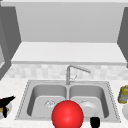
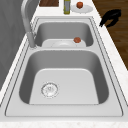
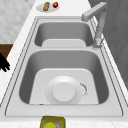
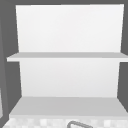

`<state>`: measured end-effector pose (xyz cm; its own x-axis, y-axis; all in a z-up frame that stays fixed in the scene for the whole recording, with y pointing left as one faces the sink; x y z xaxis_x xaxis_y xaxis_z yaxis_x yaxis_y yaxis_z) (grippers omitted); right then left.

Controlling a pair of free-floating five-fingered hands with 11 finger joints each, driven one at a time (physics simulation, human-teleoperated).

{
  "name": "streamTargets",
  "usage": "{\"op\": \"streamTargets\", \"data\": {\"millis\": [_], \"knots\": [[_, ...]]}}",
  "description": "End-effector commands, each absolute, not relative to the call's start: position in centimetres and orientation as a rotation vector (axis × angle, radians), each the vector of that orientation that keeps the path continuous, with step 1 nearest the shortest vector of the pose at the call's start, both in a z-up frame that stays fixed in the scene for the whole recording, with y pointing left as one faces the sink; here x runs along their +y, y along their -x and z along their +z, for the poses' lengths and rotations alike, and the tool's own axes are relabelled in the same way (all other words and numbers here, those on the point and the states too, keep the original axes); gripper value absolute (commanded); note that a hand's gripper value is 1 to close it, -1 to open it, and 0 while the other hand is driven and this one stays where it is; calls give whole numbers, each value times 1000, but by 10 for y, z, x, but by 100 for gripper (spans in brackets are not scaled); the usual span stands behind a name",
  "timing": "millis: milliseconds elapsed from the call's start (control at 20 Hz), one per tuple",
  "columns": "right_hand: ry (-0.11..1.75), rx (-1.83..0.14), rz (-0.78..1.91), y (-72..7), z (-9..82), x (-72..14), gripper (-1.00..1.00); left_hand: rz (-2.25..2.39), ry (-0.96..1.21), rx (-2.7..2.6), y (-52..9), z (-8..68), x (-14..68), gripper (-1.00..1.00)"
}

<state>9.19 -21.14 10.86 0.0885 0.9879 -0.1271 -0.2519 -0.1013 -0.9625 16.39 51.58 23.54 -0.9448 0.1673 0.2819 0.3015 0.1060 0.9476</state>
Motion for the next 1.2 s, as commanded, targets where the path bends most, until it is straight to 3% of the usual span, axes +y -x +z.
{"op": "streamTargets", "data": {"millis": [0, 300, 650, 1000, 1150], "knots": [[1152, -892, 1322, -92, 109, -211, 0, -1998, 472, -2127, -166, 235, 531, -100], [1152, -892, 1322, -92, 109, -211, 0, -2035, 421, -2059, -194, 213, 544, -100], [1152, -892, 1322, -92, 109, -211, 0, -2069, 516, -2021, -220, 185, 558, -100], [1152, -892, 1322, -92, 109, -211, 0, -2112, 487, -2074, -175, 163, 585, -100], [1152, -892, 1322, -92, 109, -211, 0, -2098, 482, -2052, -183, 156, 592, -100]]}}
